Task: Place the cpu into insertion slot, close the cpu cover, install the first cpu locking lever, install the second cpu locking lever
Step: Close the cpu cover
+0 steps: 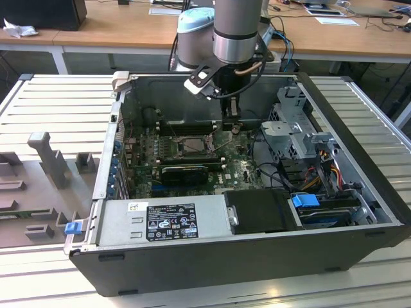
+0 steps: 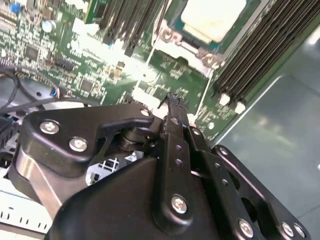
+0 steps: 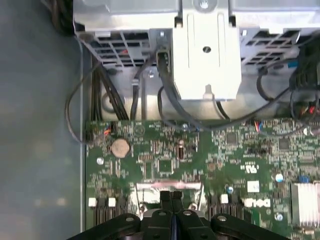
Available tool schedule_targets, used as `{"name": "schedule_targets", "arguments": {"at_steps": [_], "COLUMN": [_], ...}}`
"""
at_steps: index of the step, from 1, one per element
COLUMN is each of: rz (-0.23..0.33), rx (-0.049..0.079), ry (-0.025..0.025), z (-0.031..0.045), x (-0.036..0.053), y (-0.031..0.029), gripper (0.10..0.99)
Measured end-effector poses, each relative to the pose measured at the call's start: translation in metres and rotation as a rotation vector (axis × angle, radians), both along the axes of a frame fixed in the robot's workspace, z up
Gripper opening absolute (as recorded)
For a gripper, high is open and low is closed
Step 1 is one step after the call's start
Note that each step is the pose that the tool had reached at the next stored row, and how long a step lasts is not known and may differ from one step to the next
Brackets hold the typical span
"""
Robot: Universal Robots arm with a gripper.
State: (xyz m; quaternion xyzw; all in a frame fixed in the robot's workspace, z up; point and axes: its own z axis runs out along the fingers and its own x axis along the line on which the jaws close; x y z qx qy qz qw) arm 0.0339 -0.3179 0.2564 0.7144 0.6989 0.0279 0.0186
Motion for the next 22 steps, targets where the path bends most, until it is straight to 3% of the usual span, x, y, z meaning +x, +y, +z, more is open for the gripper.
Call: {"name": "schedule_targets", "arguments": {"at_steps": [8,11,15,18,22], "rz": [0.008,0.011,0.015,0.016,0.016], "rx": [0.0,0.0,0.0,0.001,0.001], "ry": [0.0024,0.0027,0.0037,0.0119,0.0127], "z": [-0.0015,-0.0067,-0.0129,-0.0129,-0.0129], "x": [0.0282,0.0298,0.0295,0.0247,0.0005], "y": [0.0,0.0,0.0,0.0,0.0], "gripper": [0.106,0.106,0.106,0.106,0.106]}}
